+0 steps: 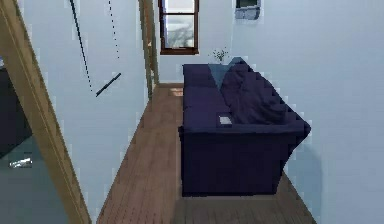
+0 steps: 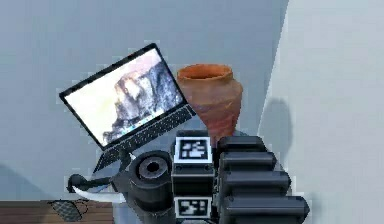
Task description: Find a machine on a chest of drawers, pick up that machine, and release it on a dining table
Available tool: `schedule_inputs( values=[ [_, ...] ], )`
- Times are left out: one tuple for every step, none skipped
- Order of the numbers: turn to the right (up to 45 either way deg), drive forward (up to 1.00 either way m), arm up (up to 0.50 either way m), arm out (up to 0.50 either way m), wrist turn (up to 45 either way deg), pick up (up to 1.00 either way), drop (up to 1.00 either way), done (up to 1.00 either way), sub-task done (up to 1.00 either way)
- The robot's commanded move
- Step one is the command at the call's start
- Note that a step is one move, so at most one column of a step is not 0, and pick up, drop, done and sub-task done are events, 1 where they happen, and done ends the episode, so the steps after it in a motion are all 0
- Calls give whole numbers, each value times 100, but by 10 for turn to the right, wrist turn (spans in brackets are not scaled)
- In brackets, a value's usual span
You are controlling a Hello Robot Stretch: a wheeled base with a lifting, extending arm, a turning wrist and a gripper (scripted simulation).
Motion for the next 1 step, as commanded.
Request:
schedule_inputs(
  values=[
    [450, 0, 0, 0, 0, 0, 0, 0, 0]
  ],
)
